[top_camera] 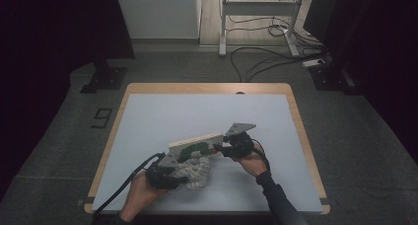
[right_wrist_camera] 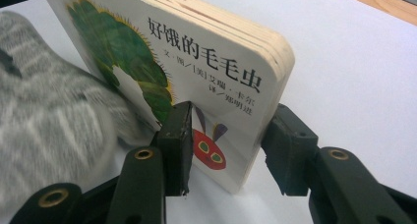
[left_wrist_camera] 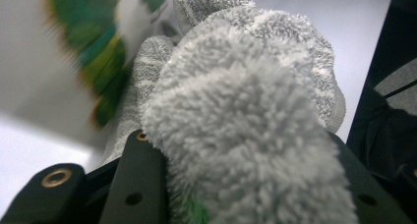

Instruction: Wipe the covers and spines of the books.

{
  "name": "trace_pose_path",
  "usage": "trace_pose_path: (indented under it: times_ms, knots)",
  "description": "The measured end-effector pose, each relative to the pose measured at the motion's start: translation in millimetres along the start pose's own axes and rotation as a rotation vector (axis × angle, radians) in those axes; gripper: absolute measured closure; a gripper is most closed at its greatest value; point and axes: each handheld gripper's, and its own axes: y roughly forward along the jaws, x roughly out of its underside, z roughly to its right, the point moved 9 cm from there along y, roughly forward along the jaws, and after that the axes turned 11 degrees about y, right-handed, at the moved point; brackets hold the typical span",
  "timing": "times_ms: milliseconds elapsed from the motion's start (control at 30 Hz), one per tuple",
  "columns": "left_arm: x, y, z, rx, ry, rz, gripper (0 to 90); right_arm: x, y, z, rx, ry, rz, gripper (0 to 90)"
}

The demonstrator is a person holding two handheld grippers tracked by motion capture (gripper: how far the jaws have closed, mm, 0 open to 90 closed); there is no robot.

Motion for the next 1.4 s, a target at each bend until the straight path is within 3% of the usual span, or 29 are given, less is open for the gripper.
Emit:
trace_pose_path:
  times_ms: [267,433,667,800,967,1167,1333,1400]
  knots:
    - [29.4,-29.8,-13.7,-0.059,-0.061,0.001,60.0,0.2,-0.3,-0.5,-0.001,-0.002,0.001,54.8]
    - [51.1,-48.1,-28.0,-0.106,-0.123,0.004,59.8,0.8,-1.0,-0.9,0.003,-0.004,-0.003,55.0]
    - [60.8,-56.4,-50.4,-0.167,-0.152,-0.017,59.7,0.7,-1.0,-0.9,0.004,-0.007,-0.004,55.0]
    - [54.6,-50.4,-60.3,-0.179,-0.156,-0.010,59.5,1.0,-1.1,-1.0,0.004,-0.004,-0.004,55.0]
    - [50.8,-29.2,-69.0,-0.177,-0.146,-0.044,58.9,1.2,-1.1,-1.1,0.005,-0.004,-0.003,55.0]
    - [54.0,-10.2,-70.3,-0.164,-0.123,-0.081,58.4,1.3,-1.0,-1.1,0.005,-0.002,0.006,55.0]
    - [60.8,7.5,-67.5,-0.125,-0.118,-0.115,57.9,1.6,-1.0,-1.4,0.004,-0.001,0.009,55.0]
    - [61.7,11.8,-66.5,-0.117,-0.116,-0.107,57.2,1.9,-1.3,-1.6,0.004,-0.002,0.008,54.9]
